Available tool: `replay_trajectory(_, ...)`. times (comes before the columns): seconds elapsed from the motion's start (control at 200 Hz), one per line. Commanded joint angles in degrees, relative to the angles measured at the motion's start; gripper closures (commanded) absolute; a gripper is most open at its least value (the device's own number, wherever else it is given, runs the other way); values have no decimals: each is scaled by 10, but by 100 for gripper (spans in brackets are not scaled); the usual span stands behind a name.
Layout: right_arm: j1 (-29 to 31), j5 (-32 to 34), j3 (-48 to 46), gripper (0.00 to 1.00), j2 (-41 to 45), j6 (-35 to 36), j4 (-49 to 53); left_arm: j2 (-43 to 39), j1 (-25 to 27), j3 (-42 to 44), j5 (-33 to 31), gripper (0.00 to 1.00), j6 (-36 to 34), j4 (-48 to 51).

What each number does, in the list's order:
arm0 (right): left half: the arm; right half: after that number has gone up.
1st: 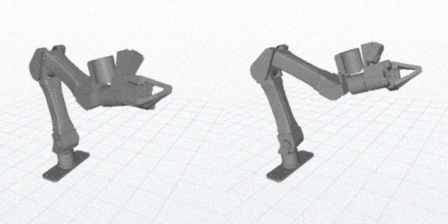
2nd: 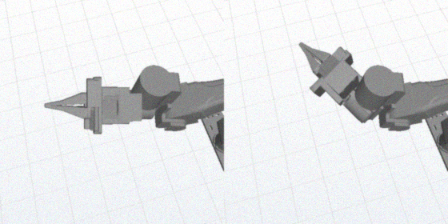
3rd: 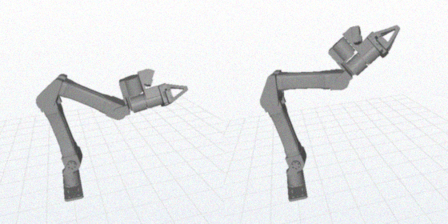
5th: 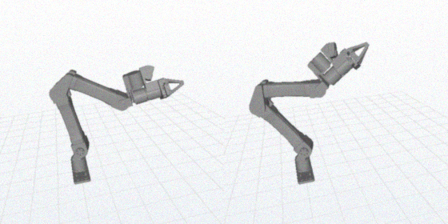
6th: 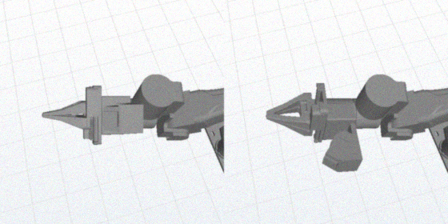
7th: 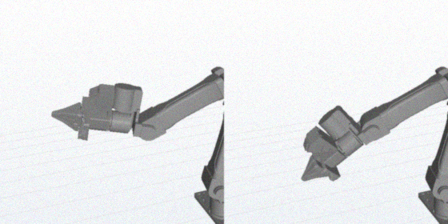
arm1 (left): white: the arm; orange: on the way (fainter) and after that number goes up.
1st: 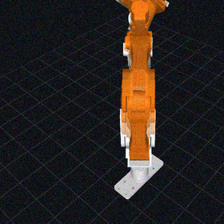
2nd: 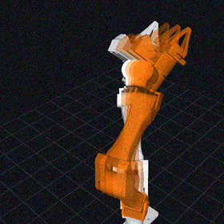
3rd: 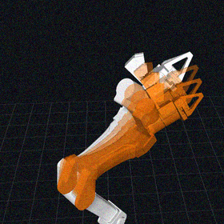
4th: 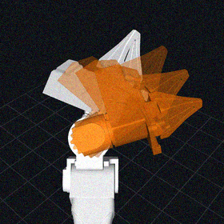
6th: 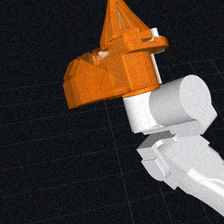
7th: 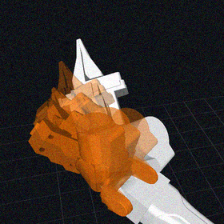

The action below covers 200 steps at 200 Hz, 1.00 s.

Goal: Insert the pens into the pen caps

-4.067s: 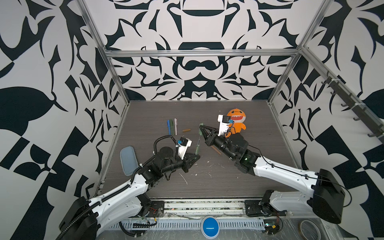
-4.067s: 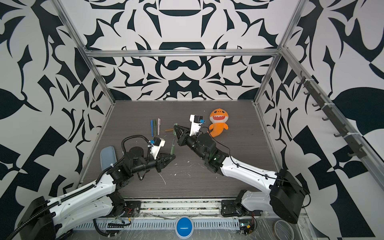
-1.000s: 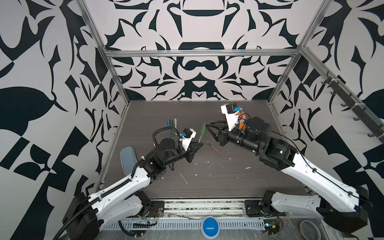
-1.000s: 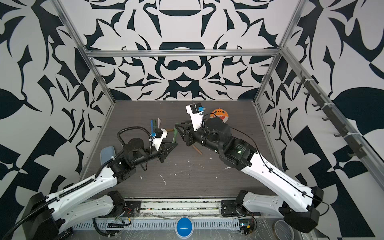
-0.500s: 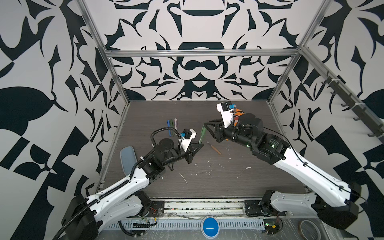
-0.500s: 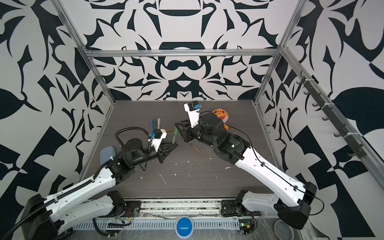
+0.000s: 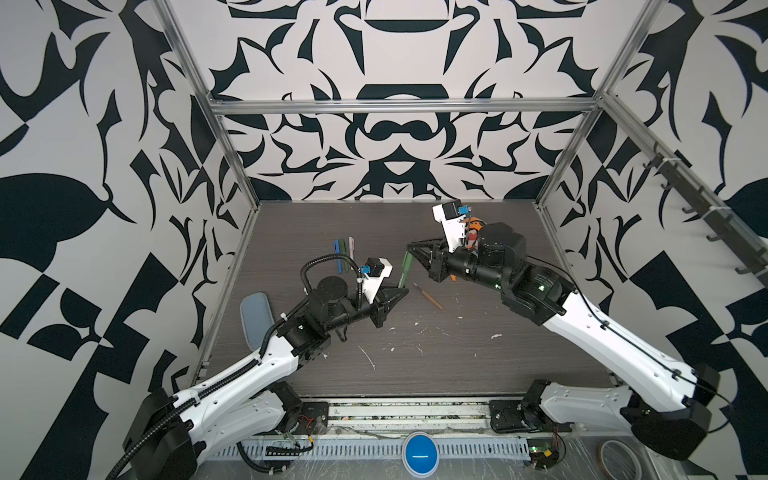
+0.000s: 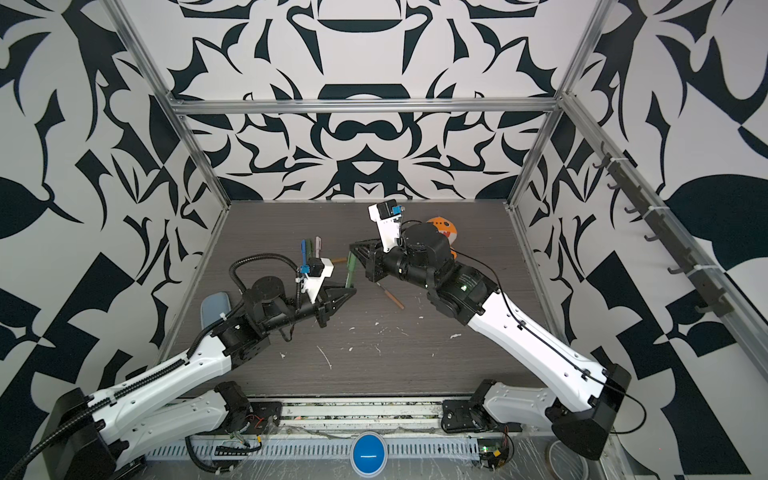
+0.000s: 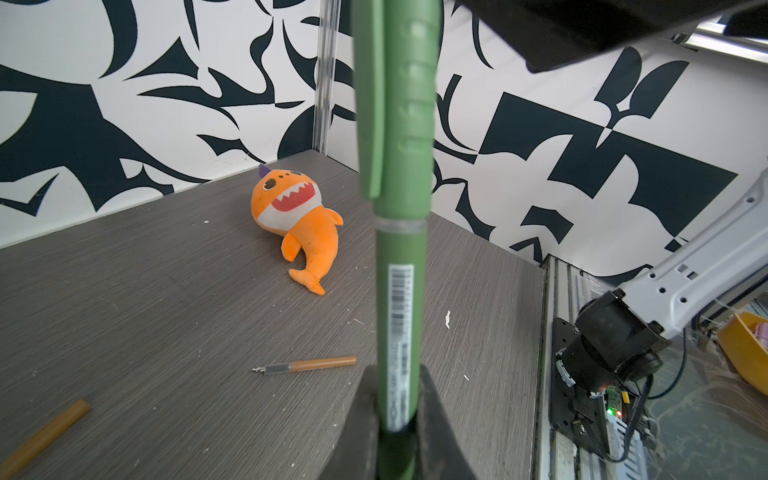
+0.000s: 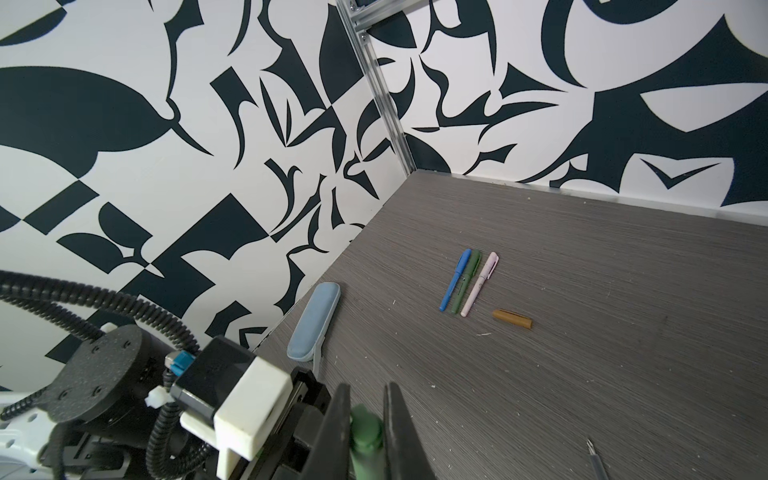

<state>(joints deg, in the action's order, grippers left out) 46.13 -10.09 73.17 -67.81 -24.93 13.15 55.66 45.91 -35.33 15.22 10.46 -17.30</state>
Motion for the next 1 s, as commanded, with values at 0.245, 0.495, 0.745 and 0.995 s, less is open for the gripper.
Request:
replay_trajectory(0.245, 3, -12, -103, 94, 15, 27, -35, -8, -2, -52, -17, 100, 57, -72)
replay_trajectory(0.495, 5, -33, -188, 96, 19, 7, -93, 5, -12, -89, -30, 100, 60, -73)
replay_trajectory(0.745, 12, -40, -249, 97, 35, -4, -128, 26, -30, -113, -31, 100, 72, -96)
replay_trajectory(0.995, 17, -54, -290, 98, 41, -17, -162, 46, -40, -117, -25, 100, 90, -144)
